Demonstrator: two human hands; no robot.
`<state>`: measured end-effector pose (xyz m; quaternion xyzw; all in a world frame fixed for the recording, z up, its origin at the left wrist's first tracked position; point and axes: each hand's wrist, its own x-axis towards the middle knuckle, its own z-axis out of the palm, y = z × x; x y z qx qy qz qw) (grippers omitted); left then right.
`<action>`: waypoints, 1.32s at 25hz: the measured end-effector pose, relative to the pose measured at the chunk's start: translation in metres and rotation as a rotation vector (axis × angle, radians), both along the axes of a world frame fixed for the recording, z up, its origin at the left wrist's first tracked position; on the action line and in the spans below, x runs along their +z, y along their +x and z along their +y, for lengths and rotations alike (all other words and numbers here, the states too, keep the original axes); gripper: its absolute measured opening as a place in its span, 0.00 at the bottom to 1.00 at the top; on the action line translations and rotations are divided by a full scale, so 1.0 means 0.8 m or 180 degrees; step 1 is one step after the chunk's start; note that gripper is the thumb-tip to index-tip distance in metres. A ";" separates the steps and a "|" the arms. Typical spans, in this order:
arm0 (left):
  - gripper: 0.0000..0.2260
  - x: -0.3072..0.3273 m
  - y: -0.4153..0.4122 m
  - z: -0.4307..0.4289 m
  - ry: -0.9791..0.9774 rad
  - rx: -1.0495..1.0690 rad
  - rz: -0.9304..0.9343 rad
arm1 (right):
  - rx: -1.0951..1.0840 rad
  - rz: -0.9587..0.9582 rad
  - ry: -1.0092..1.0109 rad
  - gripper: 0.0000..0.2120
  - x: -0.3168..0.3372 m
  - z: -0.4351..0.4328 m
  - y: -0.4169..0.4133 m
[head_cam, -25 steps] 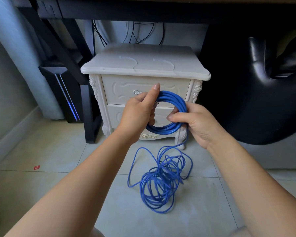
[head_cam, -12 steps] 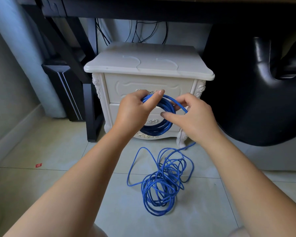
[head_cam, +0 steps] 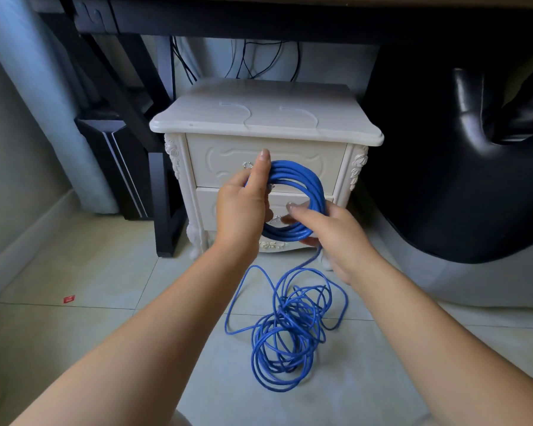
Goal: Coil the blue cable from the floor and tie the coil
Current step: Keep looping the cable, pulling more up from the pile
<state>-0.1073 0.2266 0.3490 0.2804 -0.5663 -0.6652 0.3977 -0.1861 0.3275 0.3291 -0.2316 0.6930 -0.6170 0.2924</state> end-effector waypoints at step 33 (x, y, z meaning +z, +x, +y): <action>0.19 -0.012 -0.003 0.017 0.0296 -0.0349 0.0244 | -0.0071 -0.0738 -0.0892 0.07 0.007 -0.002 -0.011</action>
